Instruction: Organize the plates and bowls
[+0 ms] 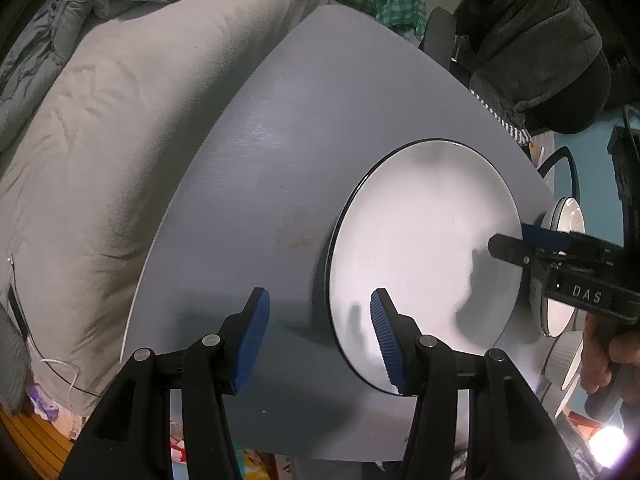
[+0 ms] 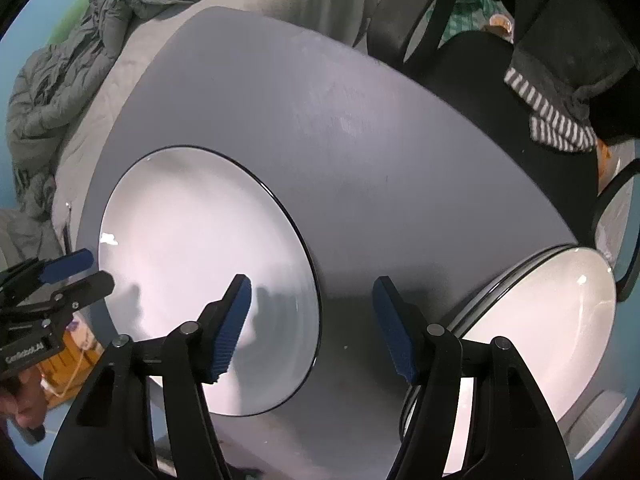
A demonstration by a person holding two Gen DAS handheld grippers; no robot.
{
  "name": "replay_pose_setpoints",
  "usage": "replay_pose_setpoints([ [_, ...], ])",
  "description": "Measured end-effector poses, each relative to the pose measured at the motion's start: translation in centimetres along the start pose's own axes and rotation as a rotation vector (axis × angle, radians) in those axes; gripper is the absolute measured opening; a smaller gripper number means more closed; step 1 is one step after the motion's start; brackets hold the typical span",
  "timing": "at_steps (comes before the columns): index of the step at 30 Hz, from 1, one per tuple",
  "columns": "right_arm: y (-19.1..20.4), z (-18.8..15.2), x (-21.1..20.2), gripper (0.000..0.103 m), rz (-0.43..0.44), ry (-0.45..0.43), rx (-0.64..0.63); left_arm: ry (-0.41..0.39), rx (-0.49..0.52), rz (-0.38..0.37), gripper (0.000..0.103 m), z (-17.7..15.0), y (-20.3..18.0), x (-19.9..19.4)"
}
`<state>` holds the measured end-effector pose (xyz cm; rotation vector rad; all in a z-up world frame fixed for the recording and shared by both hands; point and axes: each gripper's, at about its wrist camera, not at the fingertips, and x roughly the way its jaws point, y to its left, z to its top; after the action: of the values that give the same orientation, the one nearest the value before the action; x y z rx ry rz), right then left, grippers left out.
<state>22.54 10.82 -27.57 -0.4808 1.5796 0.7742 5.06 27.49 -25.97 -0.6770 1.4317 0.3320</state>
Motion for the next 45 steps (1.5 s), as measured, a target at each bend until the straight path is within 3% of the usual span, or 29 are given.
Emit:
replay_pose_setpoints([
  [3, -0.1, -0.2, 0.1, 0.063, 0.015, 0.003, 0.008, 0.005, -0.004, -0.012, 0.053, 0.3, 0.0, 0.3],
  [7, 0.1, -0.2, 0.4, 0.048, 0.036, 0.015, 0.012, 0.017, -0.001, -0.044, 0.053, 0.6, -0.1, 0.6],
  [8, 0.2, -0.1, 0.5, 0.045, 0.038, 0.020, 0.009, 0.019, 0.002, -0.045, 0.051, 0.6, -0.1, 0.6],
  [10, 0.4, -0.1, 0.7, 0.036, 0.037, 0.030, 0.000, 0.011, 0.006, -0.035, 0.033, 0.6, 0.0, 0.6],
  [19, 0.5, 0.0, 1.2, 0.023, 0.026, 0.050, -0.016, 0.045, 0.005, -0.063, 0.023, 1.0, -0.2, 1.4],
  [33, -0.2, 0.4, 1.5, 0.023, 0.066, 0.085, 0.038, 0.079, -0.031, -0.070, 0.022, 1.5, -0.5, 2.4],
  [45, 0.2, 0.2, 1.4, 0.024, 0.037, 0.080, 0.066, 0.083, -0.029, -0.066, 0.017, 1.5, 0.0, 2.5],
])
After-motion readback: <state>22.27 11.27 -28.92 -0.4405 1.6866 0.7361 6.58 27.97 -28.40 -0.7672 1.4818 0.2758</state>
